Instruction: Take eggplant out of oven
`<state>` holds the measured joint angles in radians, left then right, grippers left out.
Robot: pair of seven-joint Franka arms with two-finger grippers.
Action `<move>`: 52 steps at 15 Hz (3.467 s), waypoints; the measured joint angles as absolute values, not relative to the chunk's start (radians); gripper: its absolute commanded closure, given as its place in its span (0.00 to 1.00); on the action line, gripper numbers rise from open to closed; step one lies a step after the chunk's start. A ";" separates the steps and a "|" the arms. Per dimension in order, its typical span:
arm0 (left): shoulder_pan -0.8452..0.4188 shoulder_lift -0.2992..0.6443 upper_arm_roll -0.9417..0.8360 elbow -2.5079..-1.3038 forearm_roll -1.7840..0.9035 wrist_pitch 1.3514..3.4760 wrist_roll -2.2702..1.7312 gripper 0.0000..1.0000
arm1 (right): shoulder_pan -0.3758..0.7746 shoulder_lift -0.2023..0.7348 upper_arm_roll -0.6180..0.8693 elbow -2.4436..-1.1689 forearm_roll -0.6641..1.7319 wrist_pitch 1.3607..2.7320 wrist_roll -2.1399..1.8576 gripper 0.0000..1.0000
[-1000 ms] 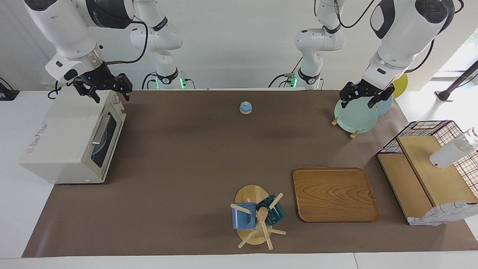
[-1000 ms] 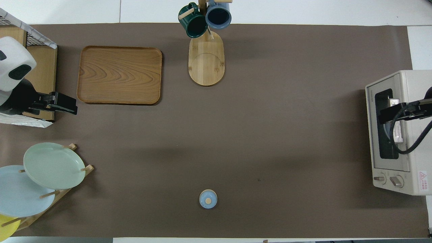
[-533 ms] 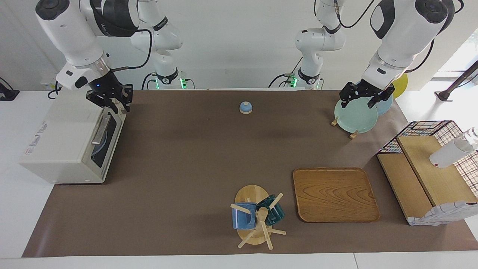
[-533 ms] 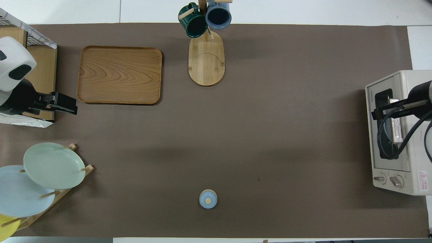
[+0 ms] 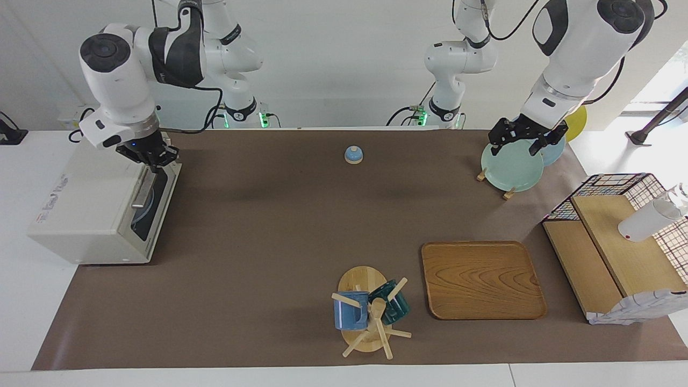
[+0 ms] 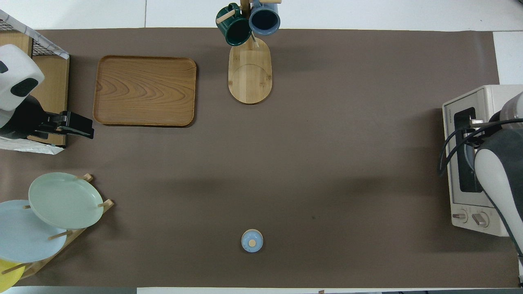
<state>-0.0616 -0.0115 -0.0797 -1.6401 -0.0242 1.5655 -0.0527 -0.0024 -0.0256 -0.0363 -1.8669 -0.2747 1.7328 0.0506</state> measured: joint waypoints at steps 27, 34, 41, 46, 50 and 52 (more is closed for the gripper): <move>-0.061 -0.011 -0.078 -1.640 -0.024 1.566 -0.053 0.00 | 0.010 -0.030 -0.024 -2.066 -0.286 1.969 -0.037 1.00; -0.061 -0.011 -0.078 -1.640 -0.024 1.574 -0.053 0.00 | 0.059 0.016 -0.018 -2.162 -0.178 2.134 -0.035 1.00; -0.061 -0.011 -0.078 -1.640 -0.024 1.575 -0.053 0.00 | 0.087 0.143 -0.020 -2.203 -0.154 2.289 0.009 1.00; -0.061 -0.011 -0.078 -1.640 -0.024 1.575 -0.053 0.00 | 0.104 0.156 -0.024 -2.190 -0.123 2.290 0.027 1.00; -0.061 -0.011 -0.078 -1.640 -0.024 1.575 -0.053 0.00 | 0.156 0.144 -0.025 -2.057 -0.091 2.110 0.032 0.25; -0.061 -0.011 -0.078 -1.640 -0.024 1.575 -0.053 0.00 | 0.159 0.122 -0.029 -2.011 -0.103 2.031 0.032 0.26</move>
<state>-0.0612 -0.0115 -0.0784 -1.6401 -0.0242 1.5749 -0.0527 0.1586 0.1217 -0.0292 -2.0112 -0.1026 2.0309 0.0325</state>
